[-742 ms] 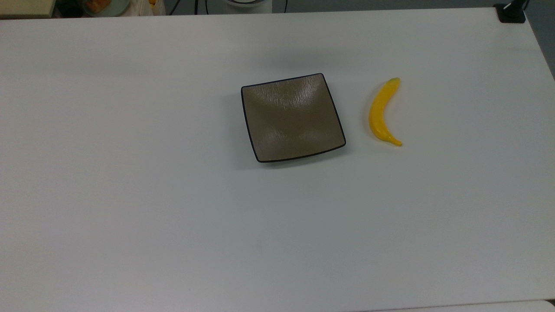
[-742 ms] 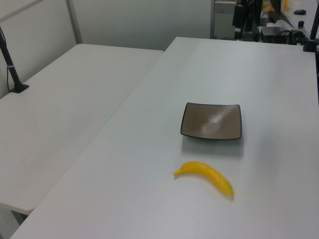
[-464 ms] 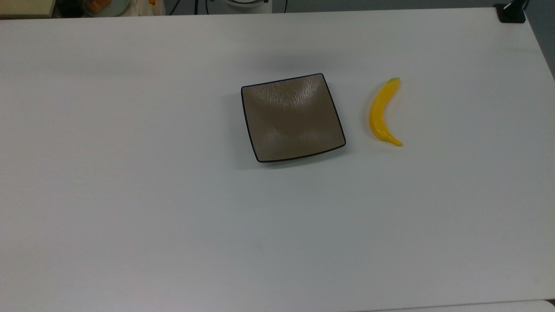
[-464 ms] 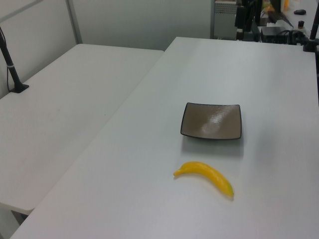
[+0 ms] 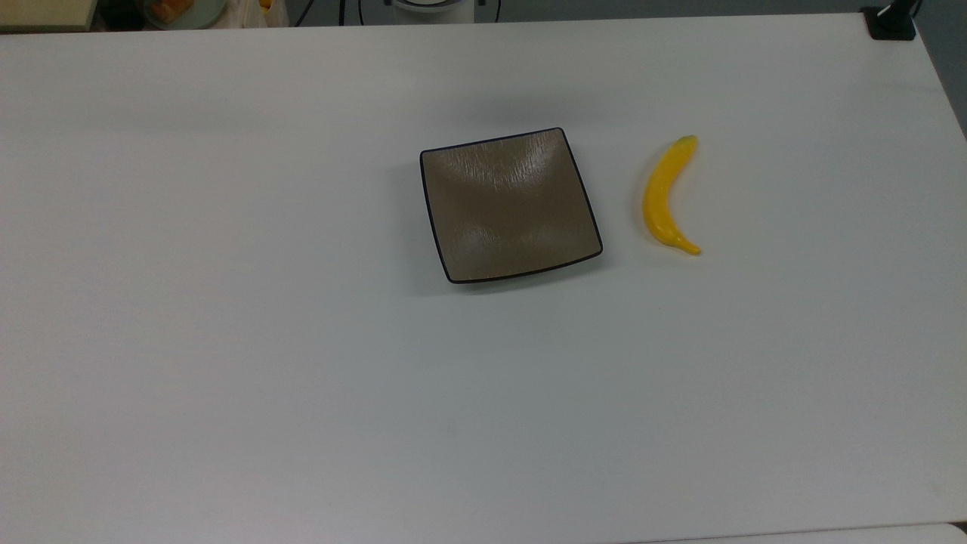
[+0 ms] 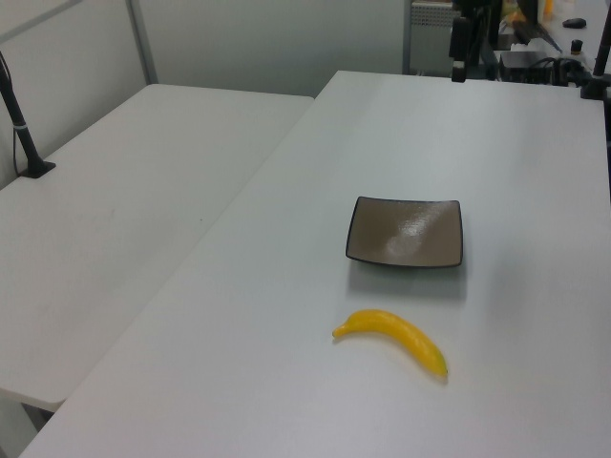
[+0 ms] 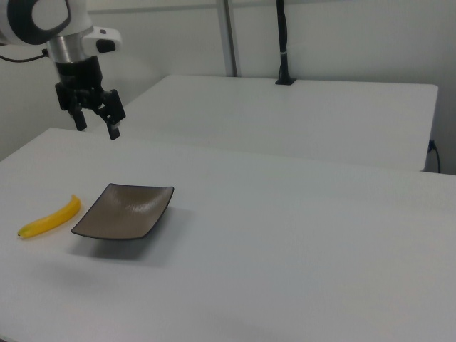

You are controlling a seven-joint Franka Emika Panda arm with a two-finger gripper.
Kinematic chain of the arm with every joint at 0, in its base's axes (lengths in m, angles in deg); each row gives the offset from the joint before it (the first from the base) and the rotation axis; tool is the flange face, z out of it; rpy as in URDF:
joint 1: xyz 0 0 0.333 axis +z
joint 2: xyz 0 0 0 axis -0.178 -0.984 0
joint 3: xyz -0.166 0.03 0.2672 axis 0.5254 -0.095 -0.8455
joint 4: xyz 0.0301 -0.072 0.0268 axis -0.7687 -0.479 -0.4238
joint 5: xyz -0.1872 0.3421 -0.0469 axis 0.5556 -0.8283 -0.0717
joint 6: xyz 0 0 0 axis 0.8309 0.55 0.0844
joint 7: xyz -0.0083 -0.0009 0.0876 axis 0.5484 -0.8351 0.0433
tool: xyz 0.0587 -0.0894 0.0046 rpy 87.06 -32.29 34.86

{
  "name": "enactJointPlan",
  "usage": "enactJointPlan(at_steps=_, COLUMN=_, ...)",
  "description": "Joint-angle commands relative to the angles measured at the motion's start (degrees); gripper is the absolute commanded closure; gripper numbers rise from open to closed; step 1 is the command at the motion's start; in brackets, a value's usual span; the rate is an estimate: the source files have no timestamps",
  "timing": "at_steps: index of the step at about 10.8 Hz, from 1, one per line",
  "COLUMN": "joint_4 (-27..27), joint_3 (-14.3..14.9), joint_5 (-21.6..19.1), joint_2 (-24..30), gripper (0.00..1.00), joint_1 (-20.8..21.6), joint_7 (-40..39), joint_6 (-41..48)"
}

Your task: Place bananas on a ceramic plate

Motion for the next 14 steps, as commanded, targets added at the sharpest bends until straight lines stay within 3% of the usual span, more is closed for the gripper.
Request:
enactJointPlan(at_steps=1, joint_4=2.07, joint_3=-5.3, joint_5=0.36, joint_2=-1.93, gripper=0.0, joint_1=2.17, joint_7=2.51, joint_6=-0.52)
enactJointPlan(at_steps=3, joint_4=7.25, joint_3=-9.8, joint_5=0.45, joint_2=-5.35, gripper=0.0, joint_1=2.26, joint_7=9.77, joint_6=0.09)
enactJointPlan(at_steps=5, joint_4=8.5, joint_3=-15.59, joint_5=1.15, joint_2=-6.51, gripper=0.0, joint_1=2.96, joint_7=16.64, joint_6=-0.34)
enactJointPlan(at_steps=8, joint_4=10.51, joint_3=-21.93, joint_5=3.77, joint_2=-11.23, gripper=0.0, joint_1=5.76, joint_7=24.82, joint_6=-0.69)
enactJointPlan(at_steps=11, joint_4=12.02, joint_3=-22.91, joint_5=8.69, joint_2=-18.09, gripper=0.0, joint_1=11.47, joint_7=34.04, joint_6=-6.3)
enactJointPlan(at_steps=14, joint_4=12.55, joint_3=-22.91, joint_5=11.25, joint_2=-24.6, gripper=0.0, joint_1=12.8, joint_7=36.09, joint_6=-11.84)
